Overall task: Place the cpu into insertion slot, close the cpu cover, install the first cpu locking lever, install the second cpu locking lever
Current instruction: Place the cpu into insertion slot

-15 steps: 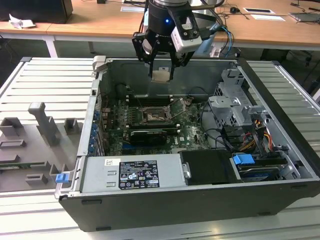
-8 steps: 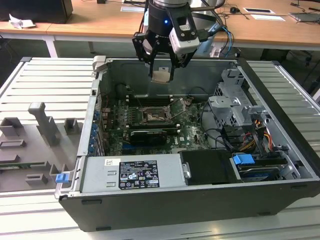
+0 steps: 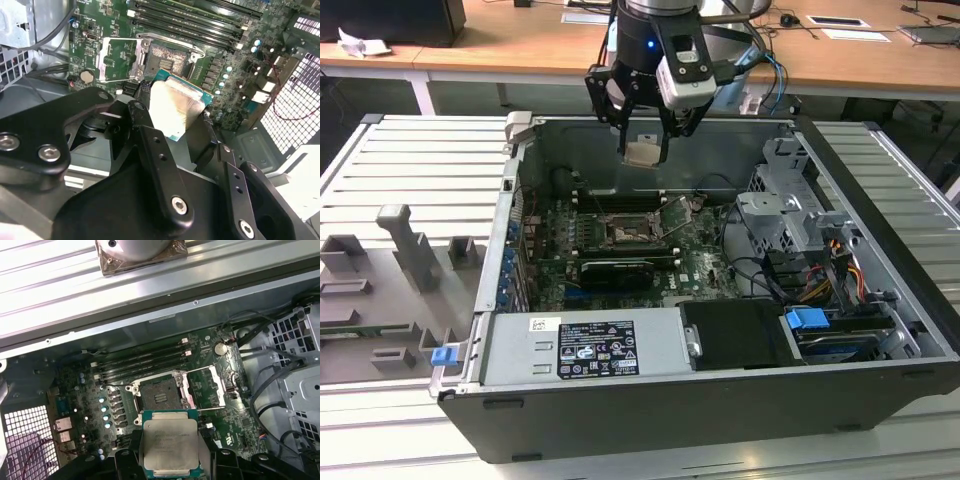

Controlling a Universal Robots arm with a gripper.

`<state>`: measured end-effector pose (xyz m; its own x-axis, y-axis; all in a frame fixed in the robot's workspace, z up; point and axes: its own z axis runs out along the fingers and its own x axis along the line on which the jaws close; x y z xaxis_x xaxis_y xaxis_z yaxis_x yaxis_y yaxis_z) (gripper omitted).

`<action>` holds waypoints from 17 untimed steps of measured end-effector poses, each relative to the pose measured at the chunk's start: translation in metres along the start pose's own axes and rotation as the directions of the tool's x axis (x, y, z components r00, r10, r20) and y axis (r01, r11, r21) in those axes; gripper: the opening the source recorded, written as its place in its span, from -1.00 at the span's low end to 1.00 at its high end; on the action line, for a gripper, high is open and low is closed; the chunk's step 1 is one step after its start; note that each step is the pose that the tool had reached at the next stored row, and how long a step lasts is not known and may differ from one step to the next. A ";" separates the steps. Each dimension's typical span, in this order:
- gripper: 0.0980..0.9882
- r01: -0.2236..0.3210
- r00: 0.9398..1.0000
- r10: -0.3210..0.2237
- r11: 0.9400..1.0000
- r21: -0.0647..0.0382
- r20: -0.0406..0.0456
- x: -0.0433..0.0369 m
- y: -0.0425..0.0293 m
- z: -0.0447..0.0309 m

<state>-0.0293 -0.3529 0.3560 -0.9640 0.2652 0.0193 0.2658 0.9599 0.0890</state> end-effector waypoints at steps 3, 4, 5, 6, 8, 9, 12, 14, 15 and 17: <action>-0.03 -0.015 1.000 0.015 1.000 0.000 0.001 0.0000 0.0000 0.0005; -0.03 -0.019 1.000 0.019 1.000 0.000 0.002 0.0000 -0.0001 0.0006; -0.03 -0.022 1.000 0.022 1.000 0.000 0.002 0.0000 -0.0001 0.0007; -0.03 -0.026 1.000 0.026 1.000 -0.001 0.002 0.0000 -0.0001 0.0009; -0.03 -0.040 0.999 0.040 0.999 -0.001 0.004 0.0000 -0.0001 0.0012; -0.03 -0.048 0.999 0.048 0.999 -0.001 0.004 0.0000 -0.0001 0.0015; -0.03 -0.067 0.998 0.067 0.998 -0.001 0.006 0.0000 -0.0002 0.0020; -0.03 -0.078 0.997 0.078 0.997 -0.002 0.007 0.0000 -0.0002 0.0023; -0.03 -0.085 0.996 0.085 0.996 -0.002 0.008 -0.0001 -0.0002 0.0025; -0.03 -0.103 0.995 0.103 0.995 -0.002 0.009 -0.0001 -0.0003 0.0027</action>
<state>-0.0293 -0.3530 0.3533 -0.9313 0.3637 0.0192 0.3639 0.9272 0.0887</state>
